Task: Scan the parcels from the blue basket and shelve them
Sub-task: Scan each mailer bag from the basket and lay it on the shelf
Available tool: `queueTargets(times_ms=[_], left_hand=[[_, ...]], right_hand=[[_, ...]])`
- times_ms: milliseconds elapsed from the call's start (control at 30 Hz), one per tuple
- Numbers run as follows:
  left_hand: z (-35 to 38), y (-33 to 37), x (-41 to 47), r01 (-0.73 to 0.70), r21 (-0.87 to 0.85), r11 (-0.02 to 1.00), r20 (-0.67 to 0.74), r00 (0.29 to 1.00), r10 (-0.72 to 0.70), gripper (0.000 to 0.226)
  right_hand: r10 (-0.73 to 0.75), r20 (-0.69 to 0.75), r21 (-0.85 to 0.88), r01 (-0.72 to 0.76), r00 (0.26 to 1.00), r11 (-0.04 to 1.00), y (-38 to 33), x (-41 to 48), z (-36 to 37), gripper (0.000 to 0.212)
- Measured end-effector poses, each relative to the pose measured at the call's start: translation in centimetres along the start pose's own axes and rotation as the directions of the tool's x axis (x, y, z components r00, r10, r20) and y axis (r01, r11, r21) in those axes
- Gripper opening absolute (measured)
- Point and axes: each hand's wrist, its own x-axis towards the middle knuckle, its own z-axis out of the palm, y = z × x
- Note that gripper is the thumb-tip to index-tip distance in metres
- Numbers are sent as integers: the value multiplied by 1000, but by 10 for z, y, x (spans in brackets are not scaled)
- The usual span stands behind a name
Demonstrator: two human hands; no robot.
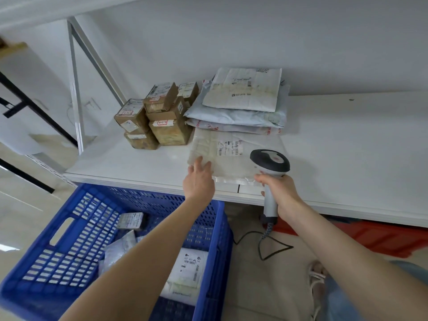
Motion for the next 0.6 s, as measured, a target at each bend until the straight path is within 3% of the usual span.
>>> queueTargets(times_ms=[167, 233, 367, 433, 533, 600], left_hand=[[-11, -37, -6, 60, 74, 995, 114, 991, -68, 66], [-15, -31, -13, 54, 153, 987, 73, 995, -66, 64], [-10, 6, -14, -220, 211, 952, -53, 970, 236, 70], [-4, 20, 0, -316, 213, 924, 52, 949, 312, 79], [7, 26, 19, -342, 205, 917, 292, 916, 276, 81], [13, 23, 23, -363, 183, 913, 363, 888, 281, 80]], right_hand=[[28, 50, 36, -29, 998, 999, 7, -2, 4, 35], [38, 73, 49, -42, 997, 998, 8, -4, 7, 34], [42, 81, 111, -51, 996, 993, 4, -7, 11, 30], [44, 69, 138, -53, 997, 989, 3, -7, 12, 27], [51, 62, 172, -61, 997, 983, 3, -5, 11, 24], [64, 64, 185, -75, 996, 980, 4, -4, 9, 22]])
